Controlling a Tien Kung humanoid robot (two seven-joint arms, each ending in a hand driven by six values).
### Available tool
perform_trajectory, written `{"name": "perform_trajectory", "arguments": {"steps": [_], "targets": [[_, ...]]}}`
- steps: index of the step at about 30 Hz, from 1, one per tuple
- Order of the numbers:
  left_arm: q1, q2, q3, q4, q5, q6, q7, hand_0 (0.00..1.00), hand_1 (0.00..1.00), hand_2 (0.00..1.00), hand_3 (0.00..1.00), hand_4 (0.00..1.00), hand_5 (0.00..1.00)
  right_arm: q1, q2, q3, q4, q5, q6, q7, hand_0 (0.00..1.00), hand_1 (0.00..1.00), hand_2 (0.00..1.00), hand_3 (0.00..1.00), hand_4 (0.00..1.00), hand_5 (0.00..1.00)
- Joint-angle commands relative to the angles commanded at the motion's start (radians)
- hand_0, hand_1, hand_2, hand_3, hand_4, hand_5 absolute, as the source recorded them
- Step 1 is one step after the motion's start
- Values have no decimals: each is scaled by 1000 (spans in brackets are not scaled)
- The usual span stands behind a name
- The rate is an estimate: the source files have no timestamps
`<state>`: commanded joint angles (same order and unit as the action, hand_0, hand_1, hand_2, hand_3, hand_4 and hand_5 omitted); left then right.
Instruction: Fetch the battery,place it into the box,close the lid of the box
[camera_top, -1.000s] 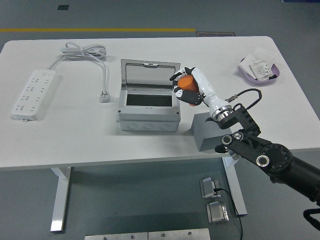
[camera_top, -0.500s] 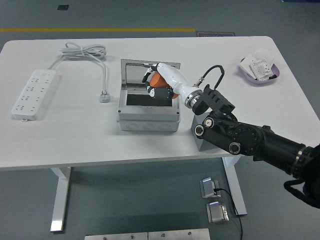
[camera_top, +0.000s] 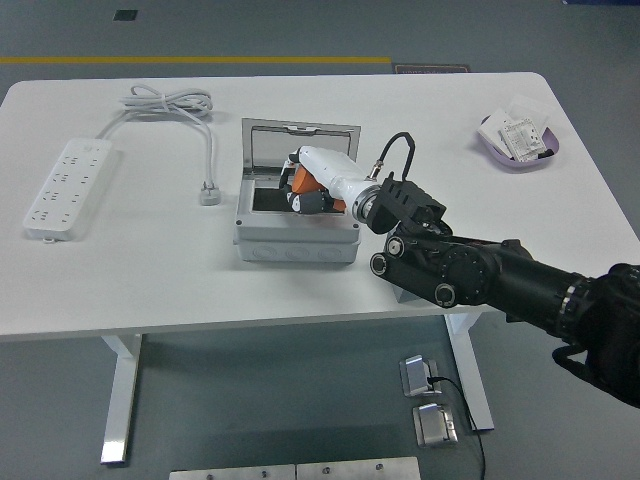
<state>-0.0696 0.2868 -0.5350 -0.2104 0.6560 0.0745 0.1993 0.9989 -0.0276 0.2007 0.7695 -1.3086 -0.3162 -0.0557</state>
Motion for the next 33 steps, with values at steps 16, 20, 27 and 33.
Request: {"name": "perform_trajectory", "arguments": {"steps": [16, 20, 27, 33], "targets": [[1, 0, -1, 0, 2, 2, -1, 634, 689, 588, 578, 561, 2, 5, 7, -11, 2, -3, -6, 4, 198, 299, 420, 504, 2, 2], [2, 0, -3, 0, 5, 2, 0, 634, 690, 588, 578, 558, 2, 6, 7, -7, 4, -5, -8, 5, 196, 299, 426, 509, 2, 2], [2, 2, -5, -1, 9, 3, 0, 634, 690, 587, 579, 556, 2, 6, 6, -2, 2, -5, -13, 8, 193, 298, 427, 511, 2, 2], [3, 2, -9, -1, 14, 2, 1, 634, 690, 587, 579, 555, 2, 6, 7, -2, 1, 0, -14, 11, 192, 296, 427, 512, 2, 2]]}}
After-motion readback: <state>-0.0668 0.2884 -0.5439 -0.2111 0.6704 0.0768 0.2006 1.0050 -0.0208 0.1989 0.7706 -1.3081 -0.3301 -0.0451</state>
